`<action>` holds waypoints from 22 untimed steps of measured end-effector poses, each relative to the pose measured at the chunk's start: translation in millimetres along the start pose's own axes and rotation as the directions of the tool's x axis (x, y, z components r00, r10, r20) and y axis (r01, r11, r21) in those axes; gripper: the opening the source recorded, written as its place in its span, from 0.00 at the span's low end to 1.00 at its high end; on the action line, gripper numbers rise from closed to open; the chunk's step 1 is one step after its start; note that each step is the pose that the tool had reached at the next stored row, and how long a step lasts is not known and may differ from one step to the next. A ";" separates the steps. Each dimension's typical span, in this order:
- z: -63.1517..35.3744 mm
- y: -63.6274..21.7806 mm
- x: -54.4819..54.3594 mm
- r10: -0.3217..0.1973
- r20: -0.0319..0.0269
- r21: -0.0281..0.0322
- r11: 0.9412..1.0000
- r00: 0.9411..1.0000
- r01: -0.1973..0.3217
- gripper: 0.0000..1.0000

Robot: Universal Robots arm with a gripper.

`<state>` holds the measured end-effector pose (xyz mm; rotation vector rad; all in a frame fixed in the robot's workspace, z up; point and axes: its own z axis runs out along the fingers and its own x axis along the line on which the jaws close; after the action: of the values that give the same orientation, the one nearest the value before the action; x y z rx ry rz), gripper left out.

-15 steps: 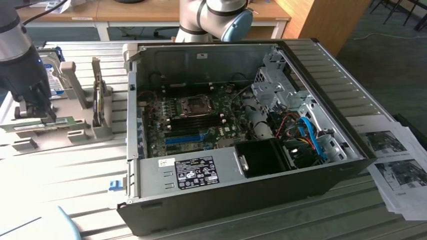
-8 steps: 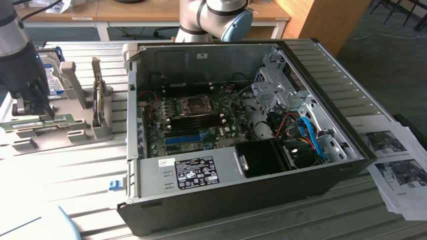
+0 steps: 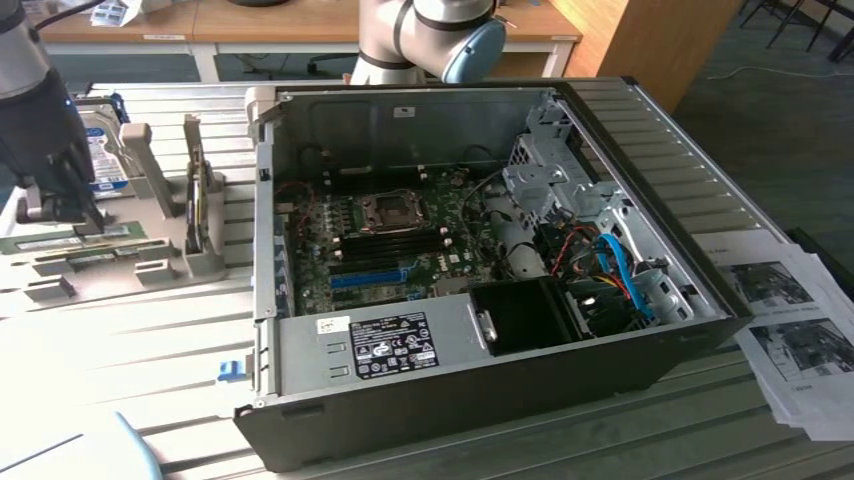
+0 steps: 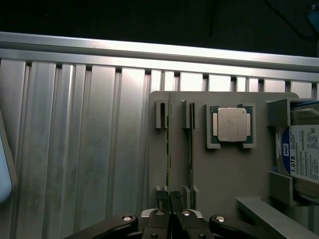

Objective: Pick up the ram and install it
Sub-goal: 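Pick up the ram and move it above insertion slot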

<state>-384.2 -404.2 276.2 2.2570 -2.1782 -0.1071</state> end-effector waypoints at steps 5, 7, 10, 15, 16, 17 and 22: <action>-6.9 0.3 -0.3 0.000 0.000 0.000 1.000 1.000 0.000 0.11; -10.0 0.5 -0.5 0.000 0.000 0.000 1.000 1.000 0.000 0.11; -15.6 0.7 -0.7 0.000 0.000 0.000 1.000 1.000 0.000 0.11; -24.5 1.2 -1.1 0.000 0.000 0.000 1.000 1.000 0.000 0.11; -26.3 1.3 -1.2 0.000 0.000 0.000 1.000 1.000 0.000 0.11; -28.2 1.4 -1.3 0.000 0.000 0.000 1.000 1.000 0.000 0.11; -38.5 1.9 -1.8 0.000 0.000 0.000 1.000 1.000 0.000 0.11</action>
<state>-384.2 -404.2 314.8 2.2570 -2.1783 -0.1071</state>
